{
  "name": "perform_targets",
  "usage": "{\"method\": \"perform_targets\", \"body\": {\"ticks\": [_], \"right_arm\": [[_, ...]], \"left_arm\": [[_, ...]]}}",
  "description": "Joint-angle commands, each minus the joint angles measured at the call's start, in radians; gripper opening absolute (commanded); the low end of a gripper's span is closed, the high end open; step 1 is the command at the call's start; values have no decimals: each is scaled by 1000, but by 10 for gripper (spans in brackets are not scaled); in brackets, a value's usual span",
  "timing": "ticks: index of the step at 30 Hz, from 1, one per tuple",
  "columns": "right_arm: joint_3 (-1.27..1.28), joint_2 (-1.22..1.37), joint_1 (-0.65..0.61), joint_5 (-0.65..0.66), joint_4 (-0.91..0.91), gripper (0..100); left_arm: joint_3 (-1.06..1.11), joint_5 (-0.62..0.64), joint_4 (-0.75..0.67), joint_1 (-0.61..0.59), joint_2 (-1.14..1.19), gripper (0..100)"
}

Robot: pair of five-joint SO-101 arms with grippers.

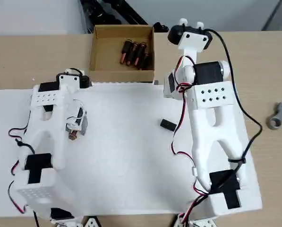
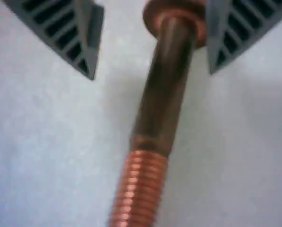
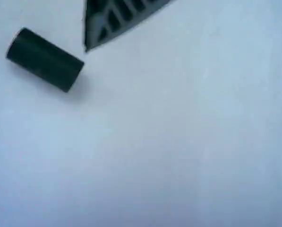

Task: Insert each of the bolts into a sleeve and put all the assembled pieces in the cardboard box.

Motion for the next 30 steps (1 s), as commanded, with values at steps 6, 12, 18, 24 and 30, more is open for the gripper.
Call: {"method": "perform_targets", "body": {"ticks": [6, 12, 18, 24, 30], "right_arm": [[-34, -54, 10, -9, 24, 162], [-34, -54, 12, -9, 24, 162], [-34, -54, 12, -9, 24, 162], [-34, -54, 12, -9, 24, 162], [-34, -53, 12, -9, 24, 161]], "left_arm": [[-7, -43, -14, -2, 21, 91], [-7, -81, -8, -2, 15, 35], [-13, -144, 20, -2, 14, 6], [-143, -282, 169, -3, 12, 6], [-306, -486, 308, -3, 12, 6]]}}
